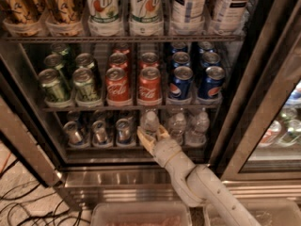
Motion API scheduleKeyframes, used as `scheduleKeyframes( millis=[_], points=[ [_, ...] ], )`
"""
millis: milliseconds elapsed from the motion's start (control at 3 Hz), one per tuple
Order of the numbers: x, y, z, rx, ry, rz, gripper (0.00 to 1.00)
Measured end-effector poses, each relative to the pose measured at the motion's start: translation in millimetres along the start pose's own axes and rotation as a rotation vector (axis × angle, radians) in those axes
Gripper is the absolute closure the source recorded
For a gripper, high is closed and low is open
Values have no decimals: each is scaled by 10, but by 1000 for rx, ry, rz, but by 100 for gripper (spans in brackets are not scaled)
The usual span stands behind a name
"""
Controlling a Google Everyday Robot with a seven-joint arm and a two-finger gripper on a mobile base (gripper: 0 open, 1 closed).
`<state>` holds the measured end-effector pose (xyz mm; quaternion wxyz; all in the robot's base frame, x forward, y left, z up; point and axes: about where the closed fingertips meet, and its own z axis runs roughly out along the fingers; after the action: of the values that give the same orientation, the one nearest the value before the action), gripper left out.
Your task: Pick water bottle from bottom shelf of fridge
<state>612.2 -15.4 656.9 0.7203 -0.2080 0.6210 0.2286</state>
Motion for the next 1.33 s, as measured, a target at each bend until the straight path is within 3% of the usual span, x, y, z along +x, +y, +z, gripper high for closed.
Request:
scheduleKeyframes(
  millis=[333,667,1000,1333],
  points=[
    [23,0,-3,0,0,0,100],
    [-278,92,-172,-37,1,-44,100],
    [-608,280,-358,-145,29,-61,100],
    [-748,444,-482,-274,94,-23,100]
  ],
)
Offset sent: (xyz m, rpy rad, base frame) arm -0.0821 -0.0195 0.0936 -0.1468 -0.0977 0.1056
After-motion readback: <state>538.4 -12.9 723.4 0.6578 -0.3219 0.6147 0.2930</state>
